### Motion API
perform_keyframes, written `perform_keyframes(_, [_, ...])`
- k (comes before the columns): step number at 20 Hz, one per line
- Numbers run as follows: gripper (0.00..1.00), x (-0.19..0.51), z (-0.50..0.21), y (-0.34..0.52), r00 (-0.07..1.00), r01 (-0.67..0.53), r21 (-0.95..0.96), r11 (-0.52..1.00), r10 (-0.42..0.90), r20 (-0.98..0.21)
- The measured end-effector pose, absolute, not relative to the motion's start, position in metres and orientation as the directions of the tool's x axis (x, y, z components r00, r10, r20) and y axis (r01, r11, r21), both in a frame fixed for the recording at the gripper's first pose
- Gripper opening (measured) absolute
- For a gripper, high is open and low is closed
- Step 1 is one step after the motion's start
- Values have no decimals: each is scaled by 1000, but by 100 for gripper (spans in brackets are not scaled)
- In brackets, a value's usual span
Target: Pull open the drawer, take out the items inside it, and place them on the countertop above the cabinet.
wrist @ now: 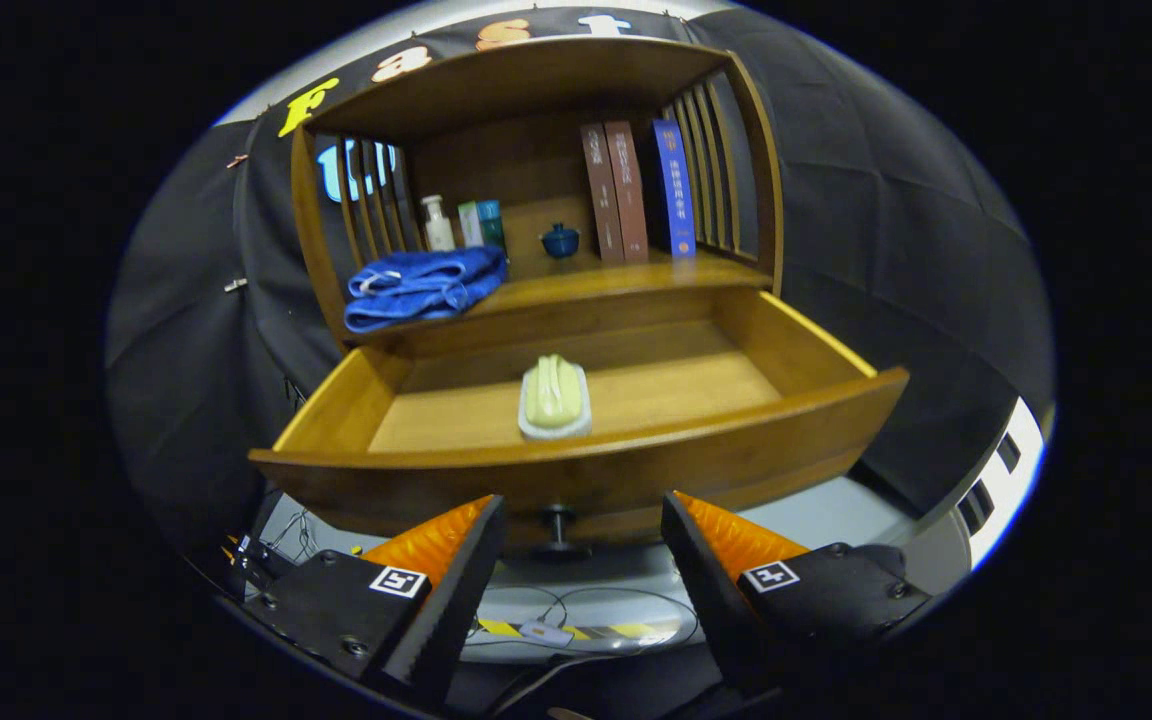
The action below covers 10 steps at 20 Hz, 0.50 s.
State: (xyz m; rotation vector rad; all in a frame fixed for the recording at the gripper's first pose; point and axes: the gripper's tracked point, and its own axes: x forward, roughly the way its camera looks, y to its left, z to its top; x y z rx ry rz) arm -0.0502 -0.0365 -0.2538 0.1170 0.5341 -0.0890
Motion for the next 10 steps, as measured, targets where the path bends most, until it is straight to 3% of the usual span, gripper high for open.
perform_keyframes(4, [98, 12, -206, -24, 899, 46, 104, 994, 4, -439])
perform_keyframes(10, [99, 99, -237, -17, 795, 20, 53, 998, 16, -606])
